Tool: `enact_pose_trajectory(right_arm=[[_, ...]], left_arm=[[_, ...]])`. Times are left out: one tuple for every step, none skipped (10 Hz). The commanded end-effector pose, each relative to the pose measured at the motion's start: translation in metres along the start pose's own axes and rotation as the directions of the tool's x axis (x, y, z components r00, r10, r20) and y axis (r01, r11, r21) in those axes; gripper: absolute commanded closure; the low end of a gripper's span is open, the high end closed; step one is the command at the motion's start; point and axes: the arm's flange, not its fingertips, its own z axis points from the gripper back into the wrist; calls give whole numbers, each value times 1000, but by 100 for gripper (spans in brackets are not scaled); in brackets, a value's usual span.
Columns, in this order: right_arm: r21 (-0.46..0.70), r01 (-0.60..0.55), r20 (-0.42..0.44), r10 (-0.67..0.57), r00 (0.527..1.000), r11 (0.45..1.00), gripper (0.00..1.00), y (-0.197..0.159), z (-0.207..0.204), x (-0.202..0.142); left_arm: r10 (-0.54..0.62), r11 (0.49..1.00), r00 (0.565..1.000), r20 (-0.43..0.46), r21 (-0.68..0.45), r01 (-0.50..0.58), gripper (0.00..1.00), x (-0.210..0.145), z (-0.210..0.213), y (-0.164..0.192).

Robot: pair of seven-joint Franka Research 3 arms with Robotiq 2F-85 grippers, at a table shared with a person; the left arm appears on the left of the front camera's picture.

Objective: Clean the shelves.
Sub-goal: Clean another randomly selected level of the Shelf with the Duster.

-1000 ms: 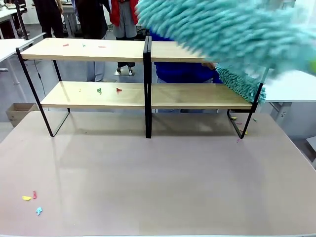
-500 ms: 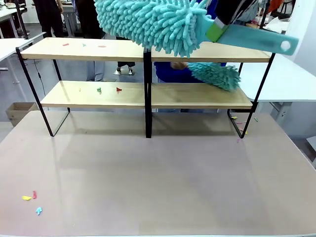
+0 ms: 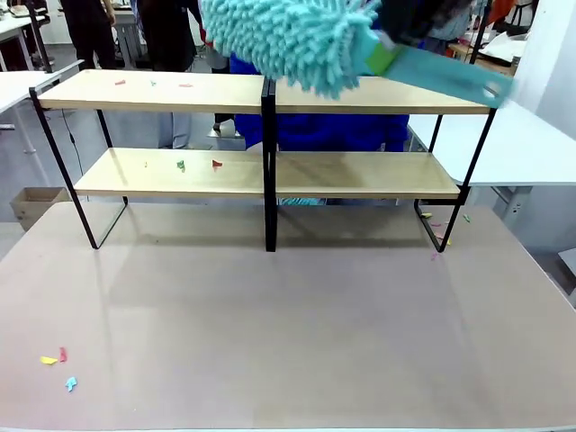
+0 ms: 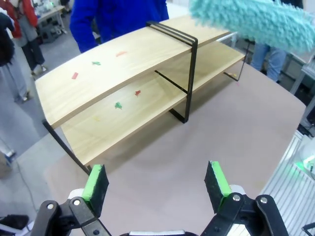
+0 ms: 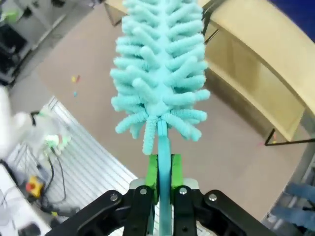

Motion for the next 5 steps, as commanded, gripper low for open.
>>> enact_pose_trajectory(right_arm=[[-123,115,-16,-117,993,986,88,9,-36,84],[-111,145,-28,-149,988,983,88,14,-54,109],[-128,174,-35,-179,983,976,88,19,-76,128],[-147,192,-35,-199,979,970,88,25,-99,145],[-156,183,-30,-190,981,971,88,30,-118,161]], left_arm=[[1,1000,1000,1,-4,-1,0,0,-1,0],[1,1000,1000,1,-4,-1,0,0,-1,0],[1,1000,1000,1,-4,-1,0,0,-1,0],[1,1000,1000,1,-4,-1,0,0,-1,0],[1,1000,1000,1,-4,-1,0,0,-1,0]])
